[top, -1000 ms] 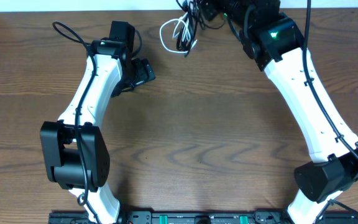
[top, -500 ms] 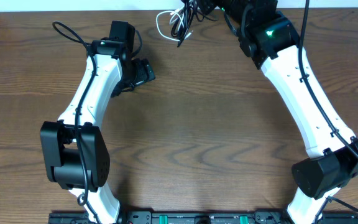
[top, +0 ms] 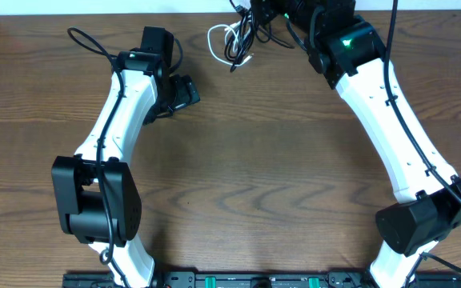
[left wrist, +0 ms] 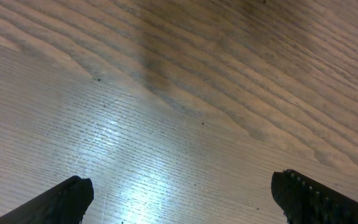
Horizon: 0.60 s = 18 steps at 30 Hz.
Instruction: Untangle cables
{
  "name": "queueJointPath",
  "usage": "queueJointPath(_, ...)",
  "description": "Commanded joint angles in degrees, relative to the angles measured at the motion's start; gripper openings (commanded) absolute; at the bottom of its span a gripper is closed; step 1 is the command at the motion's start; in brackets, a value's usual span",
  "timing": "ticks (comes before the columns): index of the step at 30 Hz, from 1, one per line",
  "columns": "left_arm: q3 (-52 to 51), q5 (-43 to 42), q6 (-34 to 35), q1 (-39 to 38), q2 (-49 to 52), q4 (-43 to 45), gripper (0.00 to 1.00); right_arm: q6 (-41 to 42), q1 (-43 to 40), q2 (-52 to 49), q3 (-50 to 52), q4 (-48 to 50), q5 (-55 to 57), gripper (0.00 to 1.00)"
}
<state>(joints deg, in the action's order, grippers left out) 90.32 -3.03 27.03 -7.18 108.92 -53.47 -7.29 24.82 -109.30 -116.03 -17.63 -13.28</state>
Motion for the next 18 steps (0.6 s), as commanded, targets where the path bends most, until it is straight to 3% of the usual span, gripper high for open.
queueJointPath(1,-0.61,0.72,-0.66,0.02,0.37,0.50,0.98,1.53,-0.09,0.55,-0.44,-1.64,-0.90,0.01)
queueJointPath(3,-0.48,-1.95,-7.56,0.20,0.33,4.31,0.98,1.49,-0.07,0.55,-0.44,-2.78,-1.20,0.01)
queueJointPath(10,2.60,-30.42,-31.89,4.57,-5.86,7.32,0.98,4.02,-1.55,0.55,-0.44,-3.15,-5.42,0.01)
queueJointPath(15,2.60,-47.87,-54.42,4.20,-9.07,7.28,0.98,4.07,-2.69,0.55,-0.44,-2.75,-12.17,0.01)
queueJointPath(18,2.58,-54.53,-58.10,4.02,-8.92,8.17,0.98,4.17,-3.04,0.55,-0.44,-2.93,-14.71,0.01)
